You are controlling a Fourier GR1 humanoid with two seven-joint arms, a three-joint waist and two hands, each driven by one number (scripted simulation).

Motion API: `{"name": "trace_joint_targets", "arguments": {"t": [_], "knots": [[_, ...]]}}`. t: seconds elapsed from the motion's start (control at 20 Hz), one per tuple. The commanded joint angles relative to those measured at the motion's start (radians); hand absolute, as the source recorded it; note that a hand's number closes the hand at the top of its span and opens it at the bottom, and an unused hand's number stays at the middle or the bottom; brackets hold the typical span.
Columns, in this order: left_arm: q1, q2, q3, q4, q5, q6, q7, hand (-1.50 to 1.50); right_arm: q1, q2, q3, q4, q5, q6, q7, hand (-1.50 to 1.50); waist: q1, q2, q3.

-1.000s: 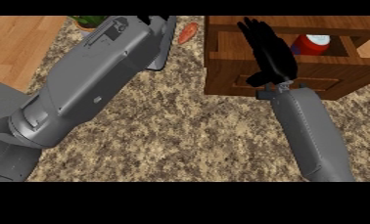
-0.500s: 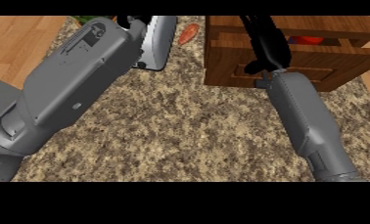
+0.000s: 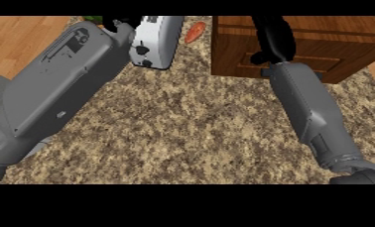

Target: Pick up the can, place it into the drawer and close the drawer

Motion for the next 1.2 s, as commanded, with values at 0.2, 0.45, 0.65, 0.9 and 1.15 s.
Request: {"name": "trace_joint_targets", "arguments": {"t": [0.2,0.45,0.65,0.9,1.15], "knots": [[0.006,0.038,0.018,-0.044,-0.024,-0.011,0.024,-1.50,-0.156,-0.042,-0.058,0.154,-0.006,-0.059,0.025,-1.50,0.020,0.023,0.010],[0.007,0.030,0.002,-0.097,-0.035,0.020,0.061,-1.50,-0.207,-0.080,-0.068,0.201,0.003,-0.064,0.033,-1.50,0.037,0.027,0.010],[0.034,0.081,0.005,-0.126,-0.036,-0.011,0.087,-1.50,-0.272,-0.077,-0.067,0.230,0.013,-0.021,0.076,-1.50,0.041,0.022,0.009],[0.075,0.057,0.009,-0.156,-0.047,0.006,0.061,-1.50,-0.300,-0.052,-0.136,0.250,-0.083,0.072,-0.083,-1.50,0.040,0.029,0.010],[0.080,0.076,0.003,-0.196,-0.048,0.014,0.086,-1.50,-0.313,-0.011,-0.339,0.233,-0.310,0.167,-0.181,-1.50,0.045,0.021,0.014]]}}
